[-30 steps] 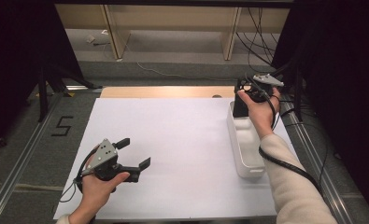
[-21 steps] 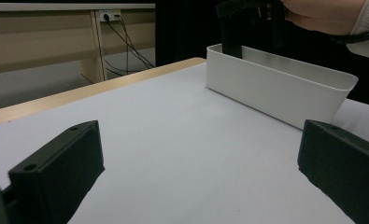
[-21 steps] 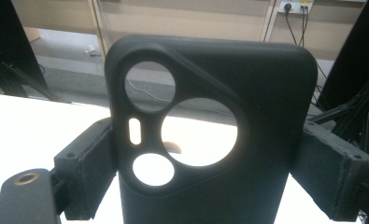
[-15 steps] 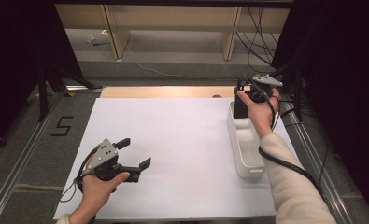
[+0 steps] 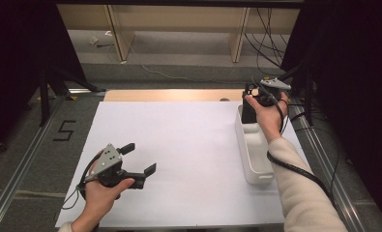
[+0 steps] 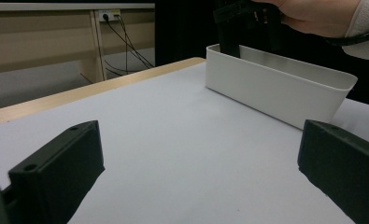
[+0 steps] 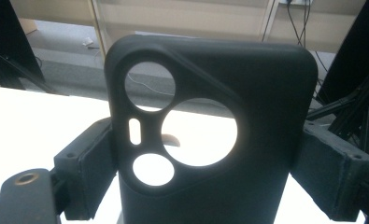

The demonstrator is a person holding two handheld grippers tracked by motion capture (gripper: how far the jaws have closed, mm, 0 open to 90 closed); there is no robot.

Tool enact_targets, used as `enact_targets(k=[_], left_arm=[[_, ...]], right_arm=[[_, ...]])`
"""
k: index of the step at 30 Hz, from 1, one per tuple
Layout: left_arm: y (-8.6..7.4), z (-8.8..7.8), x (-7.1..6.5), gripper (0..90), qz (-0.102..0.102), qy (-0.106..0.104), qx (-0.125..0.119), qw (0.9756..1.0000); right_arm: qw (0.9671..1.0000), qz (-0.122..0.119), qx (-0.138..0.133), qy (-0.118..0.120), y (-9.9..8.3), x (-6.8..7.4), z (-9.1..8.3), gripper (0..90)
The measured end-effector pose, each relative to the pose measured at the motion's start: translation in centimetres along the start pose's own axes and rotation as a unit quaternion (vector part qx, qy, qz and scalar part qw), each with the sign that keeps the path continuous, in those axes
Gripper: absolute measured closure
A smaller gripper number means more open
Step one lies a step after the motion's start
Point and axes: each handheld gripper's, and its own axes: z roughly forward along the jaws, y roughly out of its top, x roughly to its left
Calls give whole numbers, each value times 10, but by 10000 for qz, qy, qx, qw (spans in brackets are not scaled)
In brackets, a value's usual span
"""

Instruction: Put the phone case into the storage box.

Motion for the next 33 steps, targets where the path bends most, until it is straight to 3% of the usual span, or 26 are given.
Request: enact_targets(k=[33], left_arm=[[0, 1, 0, 0, 16, -32, 14, 10000]], right_arm=[[9999, -6, 162, -20, -7, 1, 10, 151]])
